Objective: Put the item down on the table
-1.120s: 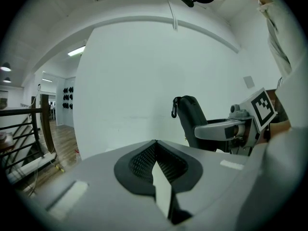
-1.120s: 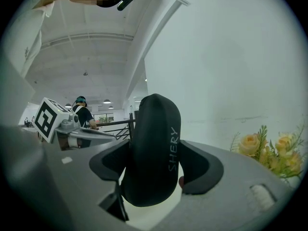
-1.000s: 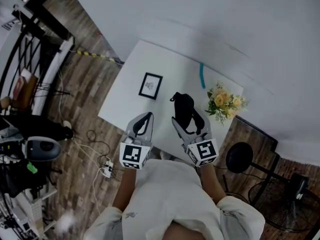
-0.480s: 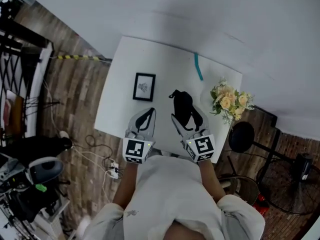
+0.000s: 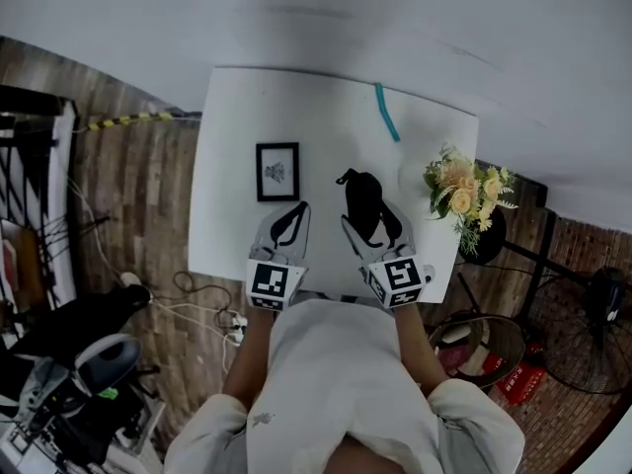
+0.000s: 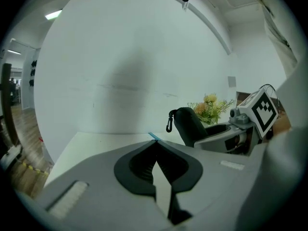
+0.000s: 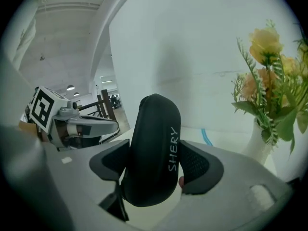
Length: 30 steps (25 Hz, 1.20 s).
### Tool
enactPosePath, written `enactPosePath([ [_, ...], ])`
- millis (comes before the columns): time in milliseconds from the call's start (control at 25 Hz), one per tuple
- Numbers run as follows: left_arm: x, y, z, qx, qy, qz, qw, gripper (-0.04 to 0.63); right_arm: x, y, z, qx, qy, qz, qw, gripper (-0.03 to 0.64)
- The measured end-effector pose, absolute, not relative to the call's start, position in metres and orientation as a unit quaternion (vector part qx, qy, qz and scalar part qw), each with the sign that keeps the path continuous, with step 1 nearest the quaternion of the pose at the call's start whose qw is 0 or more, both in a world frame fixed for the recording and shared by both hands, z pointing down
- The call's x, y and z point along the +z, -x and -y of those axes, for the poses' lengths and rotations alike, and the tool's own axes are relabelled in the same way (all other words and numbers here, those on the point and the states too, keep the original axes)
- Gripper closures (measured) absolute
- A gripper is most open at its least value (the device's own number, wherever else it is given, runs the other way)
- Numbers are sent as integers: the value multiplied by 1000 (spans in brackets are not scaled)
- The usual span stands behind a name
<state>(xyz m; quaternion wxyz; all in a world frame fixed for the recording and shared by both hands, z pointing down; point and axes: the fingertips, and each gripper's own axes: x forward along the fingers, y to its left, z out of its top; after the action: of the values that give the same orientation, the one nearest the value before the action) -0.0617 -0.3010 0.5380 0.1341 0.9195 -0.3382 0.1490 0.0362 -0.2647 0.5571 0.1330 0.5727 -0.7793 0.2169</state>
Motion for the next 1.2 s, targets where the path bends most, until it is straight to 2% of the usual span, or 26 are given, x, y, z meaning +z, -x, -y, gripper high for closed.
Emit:
enactPosePath([
  [1200, 641, 22, 314, 224, -931, 231, 174, 578, 672, -51, 287, 284, -590, 718, 237, 293],
])
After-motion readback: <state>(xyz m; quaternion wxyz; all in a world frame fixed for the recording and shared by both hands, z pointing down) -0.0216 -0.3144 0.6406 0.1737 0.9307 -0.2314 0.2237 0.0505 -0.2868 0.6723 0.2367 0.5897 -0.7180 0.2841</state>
